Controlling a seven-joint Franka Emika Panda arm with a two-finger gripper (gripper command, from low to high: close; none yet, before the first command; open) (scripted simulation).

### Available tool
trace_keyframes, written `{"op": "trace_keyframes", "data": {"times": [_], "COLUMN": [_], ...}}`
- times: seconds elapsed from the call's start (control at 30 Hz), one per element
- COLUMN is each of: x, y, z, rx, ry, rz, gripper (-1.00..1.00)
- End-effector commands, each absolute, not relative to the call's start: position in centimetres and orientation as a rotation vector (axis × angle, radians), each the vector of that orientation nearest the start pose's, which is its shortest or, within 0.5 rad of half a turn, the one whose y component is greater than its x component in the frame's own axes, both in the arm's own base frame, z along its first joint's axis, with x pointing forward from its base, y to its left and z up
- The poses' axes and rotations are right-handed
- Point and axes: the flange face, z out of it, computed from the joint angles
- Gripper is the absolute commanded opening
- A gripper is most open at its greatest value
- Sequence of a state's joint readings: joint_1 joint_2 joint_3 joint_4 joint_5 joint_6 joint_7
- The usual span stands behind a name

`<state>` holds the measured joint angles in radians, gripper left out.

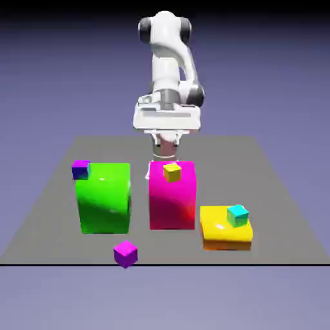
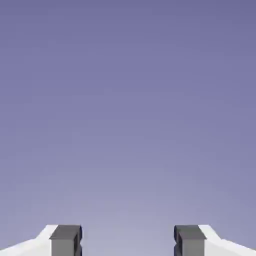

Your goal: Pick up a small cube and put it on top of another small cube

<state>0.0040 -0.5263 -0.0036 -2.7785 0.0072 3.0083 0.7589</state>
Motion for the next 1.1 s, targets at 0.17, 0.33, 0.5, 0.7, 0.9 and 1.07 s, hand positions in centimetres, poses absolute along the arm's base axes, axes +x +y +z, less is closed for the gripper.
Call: {"op": "trace_keyframes", "data": {"times": [0.17, 0.33, 0.5, 0.7, 0.9, 1.07], "x": [45.1, 48.8, 51.8, 54.3, 55.3, 54.7], "y": [-2.9, -5.5, -8.3, -11.8, -14.5, -14.0], "z": [41.5, 37.5, 32.6, 25.9, 19.7, 12.8], "rx": [-2.506, -2.486, -2.439, -2.348, -2.245, -2.245], "ry": [1.280, 1.508, 1.731, 1.987, 2.185, 2.185], "rz": [-0.719, -0.490, -0.257, 0.028, 0.268, 0.267], "gripper": [0.00, 0.00, 0.00, 0.00, 0.00, -1.00]}}
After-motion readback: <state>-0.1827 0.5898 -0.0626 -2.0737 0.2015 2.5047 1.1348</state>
